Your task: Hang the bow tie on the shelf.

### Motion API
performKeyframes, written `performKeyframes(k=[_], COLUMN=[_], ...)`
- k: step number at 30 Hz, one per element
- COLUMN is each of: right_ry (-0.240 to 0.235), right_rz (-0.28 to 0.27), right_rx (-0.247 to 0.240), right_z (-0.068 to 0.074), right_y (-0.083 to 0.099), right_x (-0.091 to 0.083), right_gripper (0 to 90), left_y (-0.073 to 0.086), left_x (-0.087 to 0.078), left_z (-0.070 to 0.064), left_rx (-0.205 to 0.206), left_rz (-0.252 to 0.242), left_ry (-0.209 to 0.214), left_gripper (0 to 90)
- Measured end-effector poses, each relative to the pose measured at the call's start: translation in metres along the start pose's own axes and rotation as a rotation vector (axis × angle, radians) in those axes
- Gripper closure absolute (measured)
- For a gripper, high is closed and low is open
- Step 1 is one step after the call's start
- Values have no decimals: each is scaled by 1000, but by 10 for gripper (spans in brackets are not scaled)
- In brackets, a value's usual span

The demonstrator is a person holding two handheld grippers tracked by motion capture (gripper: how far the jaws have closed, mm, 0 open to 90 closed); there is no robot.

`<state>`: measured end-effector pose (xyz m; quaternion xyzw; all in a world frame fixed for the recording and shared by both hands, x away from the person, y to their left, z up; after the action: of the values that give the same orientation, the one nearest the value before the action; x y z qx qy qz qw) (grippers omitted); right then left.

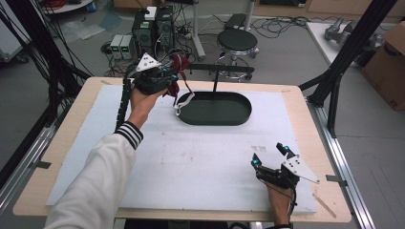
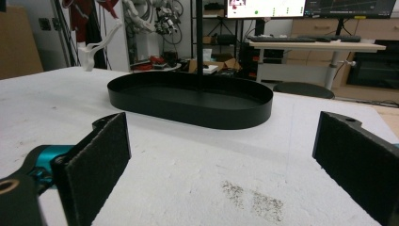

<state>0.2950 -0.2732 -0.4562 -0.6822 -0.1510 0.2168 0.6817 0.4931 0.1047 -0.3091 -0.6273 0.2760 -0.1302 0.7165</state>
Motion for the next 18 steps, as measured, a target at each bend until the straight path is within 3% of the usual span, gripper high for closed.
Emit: performKeyframes(k=[5,18], right_ry=[1,0], right_rz=[-3,-3], right_rx=[1,-9], right_z=[0,0], right_y=[0,0], right_x=[0,0], right_gripper=[35,35], left_y=[-8,-21], left_x=[10,23], left_z=[-7,-9], left_rx=[46,66], left_rz=[6,6], left_ry=[1,-41], left_gripper=[748,748])
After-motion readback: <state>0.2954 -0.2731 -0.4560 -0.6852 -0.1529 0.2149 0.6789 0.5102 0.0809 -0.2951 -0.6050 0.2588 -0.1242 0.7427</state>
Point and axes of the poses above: each handheld gripper's, and its own axes: x roughly forward along the jaws, y roughly out of its underside, z roughly to its left, the point moved 4 cm from there along x, roughly forward along the jaws, and after that the axes turned 6 degrees about -y, right-handed, at the moved point
